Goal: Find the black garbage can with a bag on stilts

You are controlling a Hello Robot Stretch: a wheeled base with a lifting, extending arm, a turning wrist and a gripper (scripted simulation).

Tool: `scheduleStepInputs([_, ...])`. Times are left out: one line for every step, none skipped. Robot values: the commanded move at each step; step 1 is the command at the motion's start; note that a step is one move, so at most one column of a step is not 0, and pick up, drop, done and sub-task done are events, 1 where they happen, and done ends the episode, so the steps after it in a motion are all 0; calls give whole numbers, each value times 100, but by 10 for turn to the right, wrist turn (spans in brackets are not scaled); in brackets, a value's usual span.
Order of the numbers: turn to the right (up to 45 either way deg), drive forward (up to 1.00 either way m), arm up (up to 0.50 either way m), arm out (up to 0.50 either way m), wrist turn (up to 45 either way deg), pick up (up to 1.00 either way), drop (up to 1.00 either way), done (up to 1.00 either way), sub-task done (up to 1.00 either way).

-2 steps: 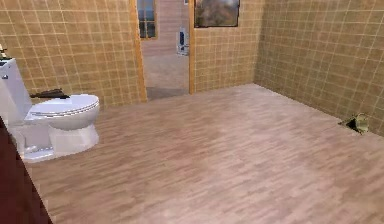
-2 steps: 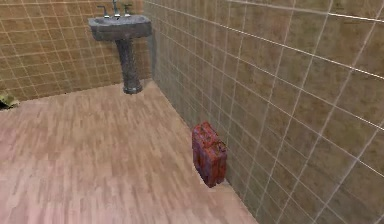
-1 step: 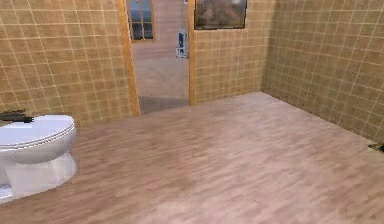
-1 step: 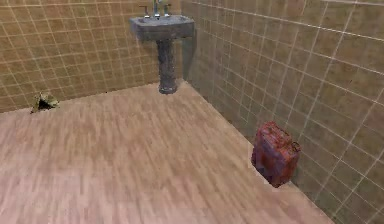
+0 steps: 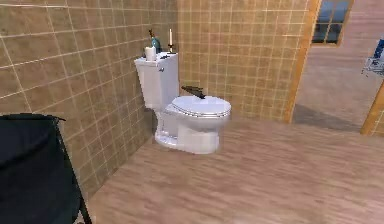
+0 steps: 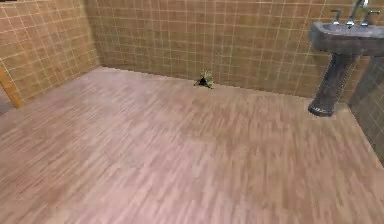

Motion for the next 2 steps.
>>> scheduleStepInputs([-450,0,0,0,0,0,0,0,0])
scheduleStepInputs([0,0,0,0,0,0,0,100,0])
